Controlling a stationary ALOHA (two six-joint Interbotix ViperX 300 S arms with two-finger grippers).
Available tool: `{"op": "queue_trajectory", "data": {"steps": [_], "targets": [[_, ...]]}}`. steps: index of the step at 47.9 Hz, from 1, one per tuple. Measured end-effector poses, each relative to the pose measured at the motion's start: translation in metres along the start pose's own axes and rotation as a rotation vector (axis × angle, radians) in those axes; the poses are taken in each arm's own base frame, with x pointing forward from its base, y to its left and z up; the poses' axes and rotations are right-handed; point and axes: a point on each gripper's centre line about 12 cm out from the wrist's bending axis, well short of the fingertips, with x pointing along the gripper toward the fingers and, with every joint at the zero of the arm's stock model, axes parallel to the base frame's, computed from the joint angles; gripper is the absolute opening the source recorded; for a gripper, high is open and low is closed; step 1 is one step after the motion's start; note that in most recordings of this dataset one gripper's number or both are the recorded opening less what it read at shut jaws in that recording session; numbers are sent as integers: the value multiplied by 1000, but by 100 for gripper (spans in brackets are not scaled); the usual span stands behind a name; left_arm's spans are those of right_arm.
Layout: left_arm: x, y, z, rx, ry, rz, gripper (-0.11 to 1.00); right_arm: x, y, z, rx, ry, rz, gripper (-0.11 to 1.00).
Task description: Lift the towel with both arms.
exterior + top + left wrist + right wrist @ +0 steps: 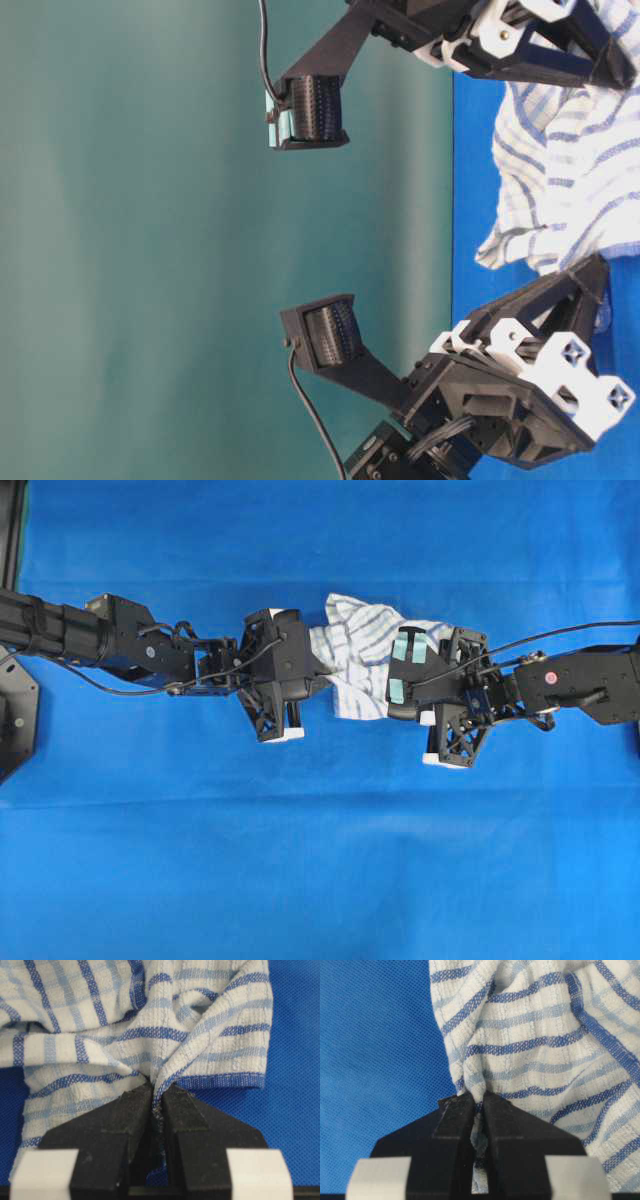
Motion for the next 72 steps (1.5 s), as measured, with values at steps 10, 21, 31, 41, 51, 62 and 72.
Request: {"op": "queue_trajectory", "data": {"steps": [10,21,31,41,51,62,72], "targets": [[-14,1,11,-4,21,-2,2,-11,-1,7,18,-35,3,4],[-68,5,54,-6,-22,-1,2,-63,-5,39,40,-168,-3,4],[-127,8,87,-11,-78,2,2,-119,-13,72,67,-245,-48,4],[-187,10,120,-11,-144,2,3,-177,-21,108,56,-323,-91,4],[-248,12,151,-7,-261,9,2,-226,-25,139,20,-415,-113,4],[-300,15,179,-7,-363,17,3,-273,-29,165,8,-490,-136,4],[-330,16,193,-6,-385,17,3,-297,-30,176,6,-528,-143,4]]}}
